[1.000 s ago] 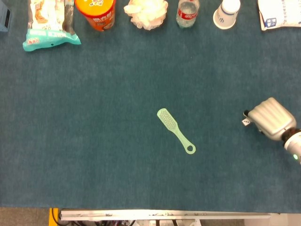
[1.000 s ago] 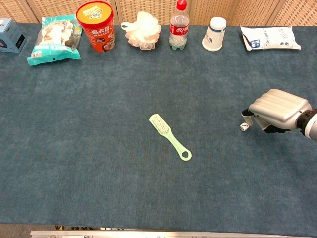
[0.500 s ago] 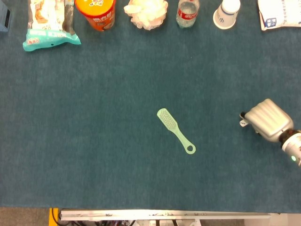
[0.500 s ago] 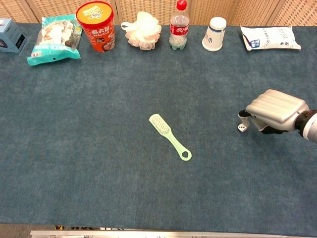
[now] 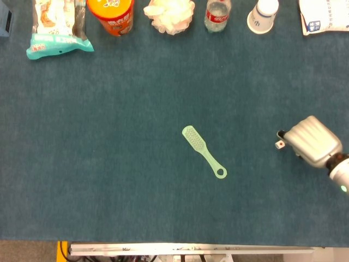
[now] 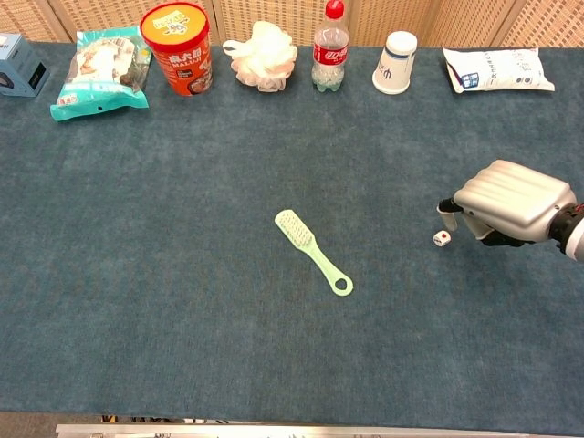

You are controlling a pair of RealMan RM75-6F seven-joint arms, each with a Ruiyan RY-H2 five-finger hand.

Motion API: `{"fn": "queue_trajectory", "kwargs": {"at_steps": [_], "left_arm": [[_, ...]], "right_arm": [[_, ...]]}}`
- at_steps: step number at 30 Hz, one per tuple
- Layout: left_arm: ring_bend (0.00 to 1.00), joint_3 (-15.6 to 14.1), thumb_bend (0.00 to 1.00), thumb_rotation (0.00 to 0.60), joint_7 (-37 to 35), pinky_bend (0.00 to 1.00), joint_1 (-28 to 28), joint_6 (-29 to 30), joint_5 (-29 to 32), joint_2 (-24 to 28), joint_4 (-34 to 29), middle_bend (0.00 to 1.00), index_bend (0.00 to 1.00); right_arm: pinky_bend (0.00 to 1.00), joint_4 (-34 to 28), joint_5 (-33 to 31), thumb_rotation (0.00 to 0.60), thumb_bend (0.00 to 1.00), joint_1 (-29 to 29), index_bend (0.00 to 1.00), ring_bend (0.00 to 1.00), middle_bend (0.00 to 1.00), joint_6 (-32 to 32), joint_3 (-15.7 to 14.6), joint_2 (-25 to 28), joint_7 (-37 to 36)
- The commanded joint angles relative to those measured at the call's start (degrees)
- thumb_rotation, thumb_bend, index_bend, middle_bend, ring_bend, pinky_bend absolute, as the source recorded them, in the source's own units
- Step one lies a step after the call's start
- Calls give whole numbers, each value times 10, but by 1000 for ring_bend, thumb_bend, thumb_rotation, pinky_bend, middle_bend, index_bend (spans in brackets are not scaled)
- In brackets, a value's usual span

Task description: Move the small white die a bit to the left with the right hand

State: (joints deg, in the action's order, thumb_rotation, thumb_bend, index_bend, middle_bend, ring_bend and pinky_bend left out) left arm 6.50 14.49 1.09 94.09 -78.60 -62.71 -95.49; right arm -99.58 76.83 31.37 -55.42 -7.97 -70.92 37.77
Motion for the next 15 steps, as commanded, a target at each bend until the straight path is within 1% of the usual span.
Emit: {"fn": "queue_trajectory", "kwargs": {"at_steps": [1, 3, 5, 7, 8, 9, 10, 11, 13, 15], "left_arm": [[263, -1, 0, 600, 0, 347, -1, -2, -2, 0, 0, 350, 359], [263, -3, 0, 600, 0, 347, -1, -3, -4, 0, 1, 350, 358], [263, -7, 0, 600, -7, 347, -3, -10, -9, 2, -1, 350, 359], [263, -12, 0, 600, -16, 347, -5, -19, -16, 6, -3, 350, 359], [263, -16, 0, 600, -23, 347, -7, -24, -22, 8, -3, 350, 359], [263, -18, 0, 600, -26, 347, -8, -28, -26, 9, -3, 350, 359], [263, -22, 0, 600, -30, 347, -10, -32, -33, 10, -3, 350, 359], [263, -24, 0, 600, -32, 347, -11, -35, -37, 10, -2, 350, 360], [263, -28, 0, 600, -38, 347, -15, -41, -45, 11, 1, 351, 362], [263, -32, 0, 600, -49, 347, -19, -48, -57, 10, 6, 351, 364]], "right_arm": [[933, -15, 27, 600, 970, -20, 462, 909, 928, -35, -6, 23, -19], [932, -19, 37, 600, 938, -32, 462, 876, 883, -57, -8, 38, -24], [930, -27, 45, 600, 875, -46, 462, 835, 818, -82, -10, 57, -27], [927, -28, 60, 600, 802, -62, 462, 764, 739, -114, -9, 67, -37], [921, -26, 70, 600, 776, -75, 462, 738, 716, -137, -8, 73, -44], [901, -25, 77, 600, 736, -84, 462, 700, 681, -156, -7, 76, -49], [860, -22, 85, 600, 677, -98, 462, 655, 642, -181, -4, 78, -56], [829, -18, 91, 600, 645, -108, 462, 628, 620, -201, -1, 79, -61], [715, -8, 102, 600, 557, -128, 462, 555, 559, -240, 5, 77, -76], [605, 13, 117, 600, 474, -151, 462, 504, 516, -287, 15, 69, -105]]}}
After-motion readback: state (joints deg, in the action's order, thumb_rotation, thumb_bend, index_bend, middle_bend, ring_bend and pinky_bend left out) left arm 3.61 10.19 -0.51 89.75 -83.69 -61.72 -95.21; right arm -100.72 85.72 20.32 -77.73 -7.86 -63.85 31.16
